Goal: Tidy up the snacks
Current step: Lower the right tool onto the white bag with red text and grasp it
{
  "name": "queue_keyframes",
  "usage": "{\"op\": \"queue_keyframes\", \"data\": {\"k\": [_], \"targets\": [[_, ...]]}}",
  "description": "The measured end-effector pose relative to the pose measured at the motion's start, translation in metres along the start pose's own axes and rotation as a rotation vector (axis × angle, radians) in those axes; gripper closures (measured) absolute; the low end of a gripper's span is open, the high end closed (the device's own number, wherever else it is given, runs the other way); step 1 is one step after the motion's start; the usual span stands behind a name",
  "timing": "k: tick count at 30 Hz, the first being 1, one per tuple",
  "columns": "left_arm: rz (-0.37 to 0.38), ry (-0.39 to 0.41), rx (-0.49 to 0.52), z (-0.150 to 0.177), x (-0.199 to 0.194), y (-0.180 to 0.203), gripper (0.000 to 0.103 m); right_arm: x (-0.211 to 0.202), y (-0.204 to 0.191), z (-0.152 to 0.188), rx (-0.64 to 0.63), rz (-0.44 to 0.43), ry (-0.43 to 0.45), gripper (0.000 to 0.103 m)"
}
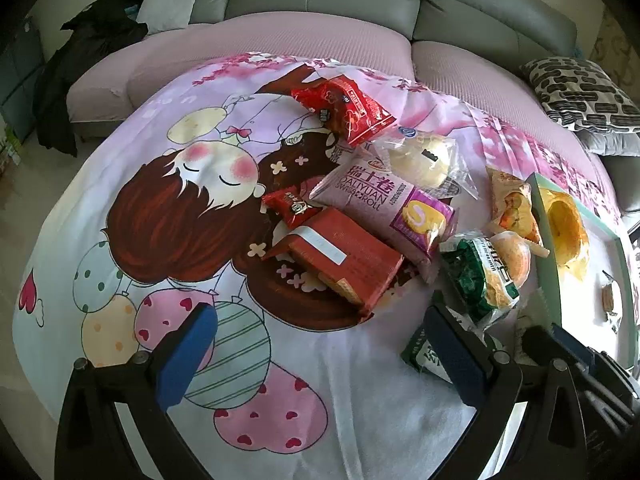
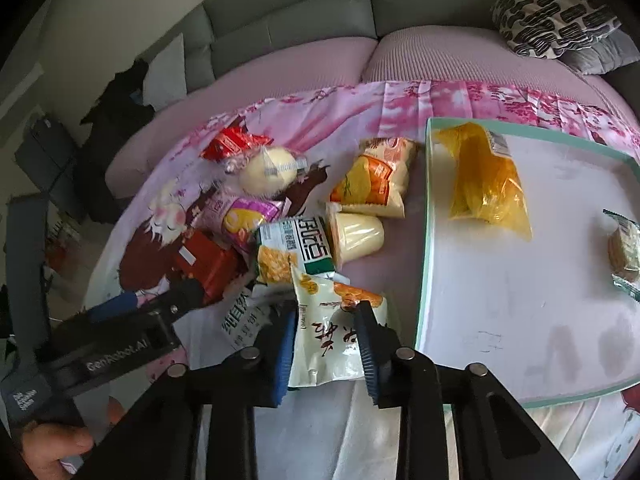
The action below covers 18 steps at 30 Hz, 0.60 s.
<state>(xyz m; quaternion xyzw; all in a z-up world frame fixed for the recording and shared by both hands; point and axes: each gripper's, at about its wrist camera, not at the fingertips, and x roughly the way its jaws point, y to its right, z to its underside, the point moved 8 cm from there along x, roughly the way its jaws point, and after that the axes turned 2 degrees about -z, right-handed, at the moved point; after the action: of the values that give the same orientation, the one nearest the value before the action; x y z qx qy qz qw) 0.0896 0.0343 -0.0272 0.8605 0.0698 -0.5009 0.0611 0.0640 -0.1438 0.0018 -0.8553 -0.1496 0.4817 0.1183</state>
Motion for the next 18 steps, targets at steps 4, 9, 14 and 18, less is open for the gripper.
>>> {"op": "queue_keyframes", "data": {"k": [4, 9, 14, 18], "targets": [[-0.002, -0.001, 0.005, 0.0, 0.001, 0.001, 0.0, -0.004, -0.001, -0.004, 0.002, -0.007, 0.019, 0.079], [-0.002, -0.001, 0.01, 0.0, 0.001, 0.003, 0.0, -0.002, 0.0, -0.002, 0.009, -0.01, 0.006, 0.079], [0.01, -0.001, 0.019, 0.0, 0.001, 0.006, 0.0, -0.007, 0.007, -0.005, 0.026, 0.01, 0.014, 0.078], [0.085, -0.013, 0.037, 0.002, 0.001, 0.02, 0.0, -0.017, 0.015, -0.01, 0.027, 0.057, 0.04, 0.078]]}}
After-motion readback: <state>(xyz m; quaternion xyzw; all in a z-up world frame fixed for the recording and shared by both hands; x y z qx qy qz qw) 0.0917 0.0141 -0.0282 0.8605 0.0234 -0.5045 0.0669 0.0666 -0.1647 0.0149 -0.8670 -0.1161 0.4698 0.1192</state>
